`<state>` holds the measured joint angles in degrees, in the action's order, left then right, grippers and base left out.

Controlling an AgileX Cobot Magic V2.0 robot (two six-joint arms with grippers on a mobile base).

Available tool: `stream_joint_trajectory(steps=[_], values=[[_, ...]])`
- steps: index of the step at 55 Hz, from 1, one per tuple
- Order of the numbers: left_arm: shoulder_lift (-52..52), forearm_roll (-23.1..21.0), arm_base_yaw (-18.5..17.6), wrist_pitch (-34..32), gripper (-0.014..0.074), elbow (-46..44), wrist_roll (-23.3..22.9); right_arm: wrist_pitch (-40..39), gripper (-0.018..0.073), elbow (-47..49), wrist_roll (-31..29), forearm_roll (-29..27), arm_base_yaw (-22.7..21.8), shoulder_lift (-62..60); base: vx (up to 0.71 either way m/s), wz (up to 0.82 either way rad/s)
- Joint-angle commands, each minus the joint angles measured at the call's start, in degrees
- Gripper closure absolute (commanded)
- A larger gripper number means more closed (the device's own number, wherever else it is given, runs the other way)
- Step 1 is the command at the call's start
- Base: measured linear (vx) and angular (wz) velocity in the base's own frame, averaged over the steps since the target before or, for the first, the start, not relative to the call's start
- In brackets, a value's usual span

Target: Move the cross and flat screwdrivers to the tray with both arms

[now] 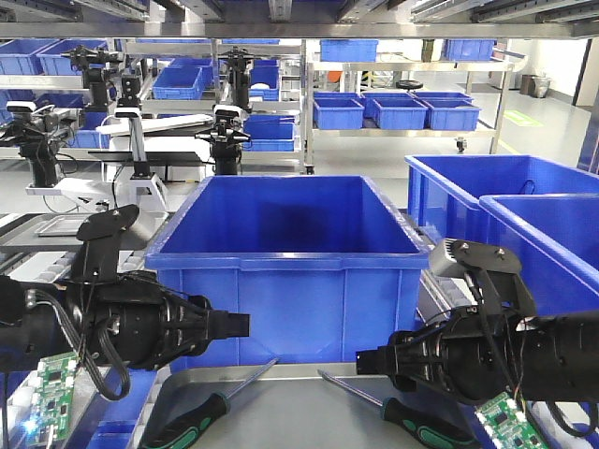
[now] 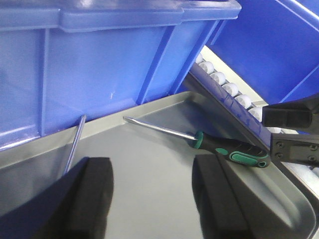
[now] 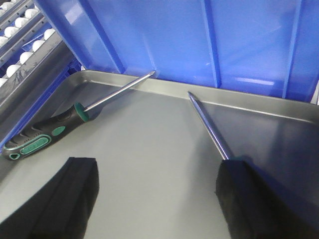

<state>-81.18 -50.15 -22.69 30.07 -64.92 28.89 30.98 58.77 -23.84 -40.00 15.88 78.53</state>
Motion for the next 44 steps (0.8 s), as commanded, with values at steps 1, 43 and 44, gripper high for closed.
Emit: stream_joint_trajectory(steps=[1, 43, 44], values=[[2.04, -2.23, -0.17, -2.39, 0.0157, -1.64, 0.20, -2.66, -0.0008, 1.85, -0.58, -1.47, 0.03, -1.97, 0.00, 0.00], [62.44, 44.19, 10.19, -25.39, 0.0588, 50.25, -29.76, -2.60, -0.0008, 1.85, -0.58, -1.47, 0.03, -1.97, 0.00, 0.00], [64.37, 44.48, 10.93, -25.39, 0.0598, 51.40, -29.76, -2.60, -0.0008, 1.85, -0.58, -1.47, 0.03, -1.97, 0.00, 0.00]])
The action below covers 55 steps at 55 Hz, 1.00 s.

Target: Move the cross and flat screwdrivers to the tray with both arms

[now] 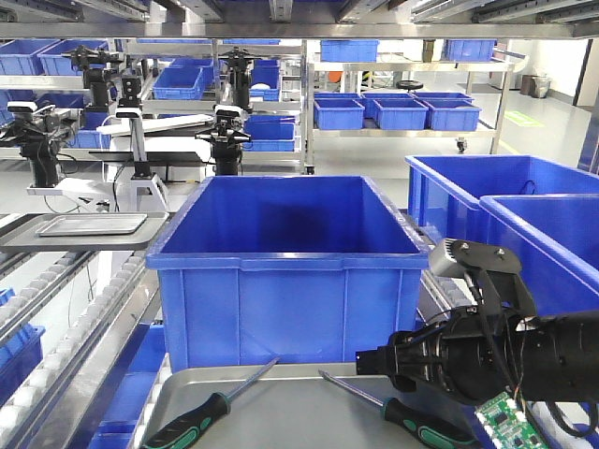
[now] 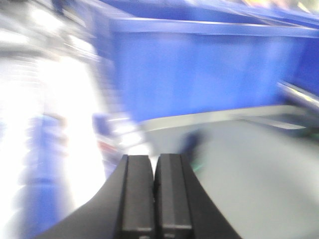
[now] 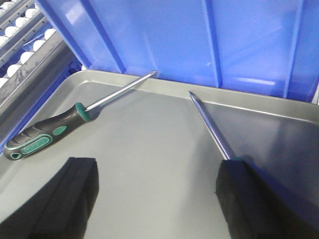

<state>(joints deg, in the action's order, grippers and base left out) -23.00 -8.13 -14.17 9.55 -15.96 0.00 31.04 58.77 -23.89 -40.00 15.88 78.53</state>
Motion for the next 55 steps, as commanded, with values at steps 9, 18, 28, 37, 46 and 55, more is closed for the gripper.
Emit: stream_joint_trajectory(steps=[9, 18, 28, 37, 46, 55], values=[[17.47, 2.47, 8.89, -4.86, 0.0603, 10.80, -0.91, -2.66, -0.0008, 1.85, -0.54, -1.47, 0.03, -1.97, 0.00, 0.00], [22.94, 2.40, 12.88, -3.39, 0.0603, 16.14, -0.97, -2.66, -0.0008, 1.85, -0.54, -1.47, 0.03, -1.97, 0.00, 0.00], [24.39, 2.34, 13.27, -2.35, 0.0603, 16.06, -0.97, -2.60, -0.0008, 1.85, -0.54, -1.47, 0.03, -1.97, 0.00, 0.00], [24.39, 2.34, 13.27, -2.36, 0.0602, 16.01, -0.97, -2.47, -0.0008, 1.85, -0.54, -1.47, 0.03, -1.97, 0.00, 0.00], [24.39, 2.34, 13.27, -2.36, 0.0602, 16.01, -0.97, -2.21, -0.0008, 1.85, -0.54, -1.47, 0.03, -1.97, 0.00, 0.00], [24.39, 2.34, 13.27, -2.36, 0.0602, 16.01, -0.97, -2.21, -0.0008, 1.85, -0.54, -1.47, 0.03, -1.97, 0.00, 0.00]])
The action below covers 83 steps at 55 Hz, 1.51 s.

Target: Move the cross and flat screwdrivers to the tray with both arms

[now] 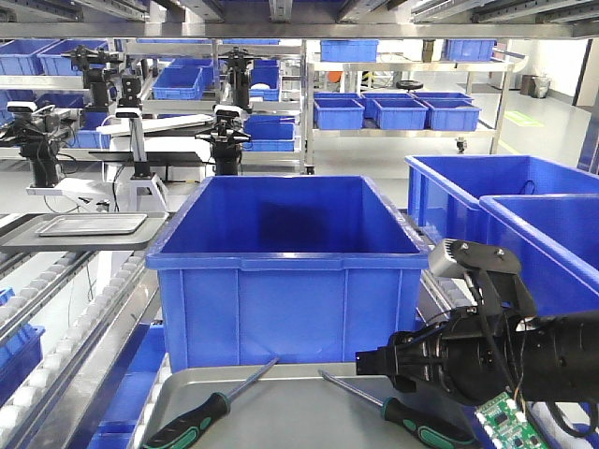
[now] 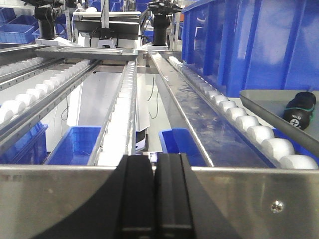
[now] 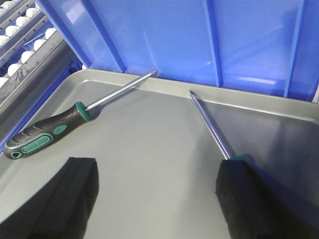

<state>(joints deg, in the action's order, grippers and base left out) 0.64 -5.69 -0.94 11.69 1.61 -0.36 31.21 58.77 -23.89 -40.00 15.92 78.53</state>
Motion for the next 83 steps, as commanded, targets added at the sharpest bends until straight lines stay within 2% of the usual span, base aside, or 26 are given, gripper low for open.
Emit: stream_joint_trajectory(steps=[1, 12, 20, 28, 32, 36, 40, 49, 56, 64, 73, 75, 83], values=[[0.75, -0.10, 0.04, -4.50, 0.0602, -1.55, -0.61, -2.38, -0.0008, 1.85, -0.54, -1.47, -0.01, -1.97, 0.00, 0.00], [0.75, -0.10, 0.04, -4.50, 0.0602, -1.55, -0.61, -1.29, 0.0001, 1.71, -0.48, -0.53, -0.07, -2.11, 0.00, 0.00], [0.75, -0.10, 0.04, -4.50, 0.0602, -1.55, -0.61, -0.52, 0.0092, 1.66, 4.22, 4.24, -0.02, -6.77, 0.00, 0.00], [0.75, -0.10, 0.04, -4.50, 0.0602, -1.55, -0.61, 2.03, 0.0214, 0.59, 15.18, 16.81, -0.02, -17.22, 0.00, 0.00], [0.75, -0.10, 0.04, -4.50, 0.0602, -1.55, -0.61, 1.64, 0.0285, -3.94, 23.89, 23.13, -0.02, -24.04, 0.00, 0.00], [0.75, -0.10, 0.04, -4.50, 0.0602, -1.55, -0.61, 0.72, 0.0356, -9.33, 30.18, 29.08, -0.08, -30.84, 0.00, 0.00], [0.75, -0.10, 0.04, -4.50, 0.0602, -1.55, -0.61, -1.39, 0.0424, -14.88, 32.75, 33.49, -0.08, -37.13, 0.00, 0.00], [0.75, -0.10, 0.04, -4.50, 0.0602, -1.55, -0.61, -12.07, 0.0573, -30.88, 32.71, 42.85, -1.37, -51.04, 0.00, 0.00], [0.75, -0.10, 0.04, -4.50, 0.0602, -1.55, -0.61, -20.75, 0.0573, -42.68, 32.71, 44.02, -6.79, -61.34, 0.00, 0.00], [0.75, -0.10, 0.04, -4.50, 0.0602, -1.55, -0.61, -25.68, 0.0570, -51.59, 32.71, 44.50, -11.44, -70.86, 0.00, 0.00], [0.75, -0.10, 0.04, -4.50, 0.0602, -1.55, -0.61, -31.21, 0.0570, -61.44, 32.71, 45.68, -12.23, -78.53, 0.00, 0.00], [0.75, -0.10, 0.04, -4.50, 0.0602, -1.55, -0.61, -27.76, 0.0570, -60.94, 32.71, 45.80, -12.23, -79.75, 0.00, 0.00], [0.75, -0.16, 0.04, -4.50, 0.0602, -1.55, -0.61, -26.89, 0.0570, -60.90, 32.65, 45.66, -12.10, -79.28, 0.00, 0.00]])
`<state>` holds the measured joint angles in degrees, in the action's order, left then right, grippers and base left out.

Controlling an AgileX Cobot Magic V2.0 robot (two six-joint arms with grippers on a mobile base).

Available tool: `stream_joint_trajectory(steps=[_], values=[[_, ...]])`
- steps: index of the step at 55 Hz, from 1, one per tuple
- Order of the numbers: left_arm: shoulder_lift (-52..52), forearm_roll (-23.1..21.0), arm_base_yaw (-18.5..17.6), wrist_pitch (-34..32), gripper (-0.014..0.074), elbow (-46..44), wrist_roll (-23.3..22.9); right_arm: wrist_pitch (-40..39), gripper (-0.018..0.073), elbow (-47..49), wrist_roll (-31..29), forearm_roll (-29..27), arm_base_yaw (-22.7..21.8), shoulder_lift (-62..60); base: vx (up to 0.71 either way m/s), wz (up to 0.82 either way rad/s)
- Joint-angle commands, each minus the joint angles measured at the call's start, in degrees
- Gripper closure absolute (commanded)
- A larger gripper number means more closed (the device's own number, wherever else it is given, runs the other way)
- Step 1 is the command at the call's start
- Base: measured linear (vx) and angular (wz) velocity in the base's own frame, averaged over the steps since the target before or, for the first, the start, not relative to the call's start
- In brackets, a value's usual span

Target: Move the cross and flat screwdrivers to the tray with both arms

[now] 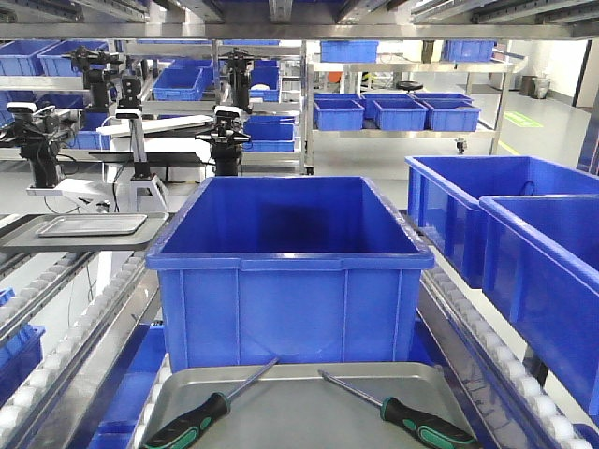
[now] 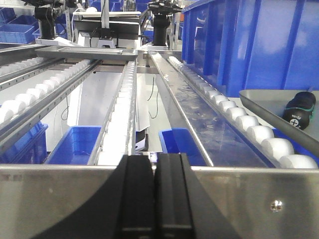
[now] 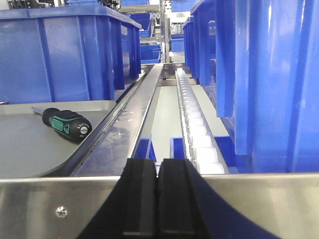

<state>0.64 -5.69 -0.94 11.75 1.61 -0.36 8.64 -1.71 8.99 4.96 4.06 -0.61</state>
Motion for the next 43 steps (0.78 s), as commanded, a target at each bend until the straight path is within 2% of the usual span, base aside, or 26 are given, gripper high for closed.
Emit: stream_joint_trajectory(steps=[1, 43], values=[[0.75, -0.16, 0.04, -4.56, 0.0602, -1.55, -0.61, -4.32, 0.0570, -0.42, -0.22, 0.70, -0.24, -0.14, 0.00, 0.00], [0.75, -0.16, 0.04, -4.56, 0.0602, -1.55, -0.61, -4.25, 0.0570, -0.42, -0.17, 0.70, -0.24, -0.14, 0.00, 0.00]])
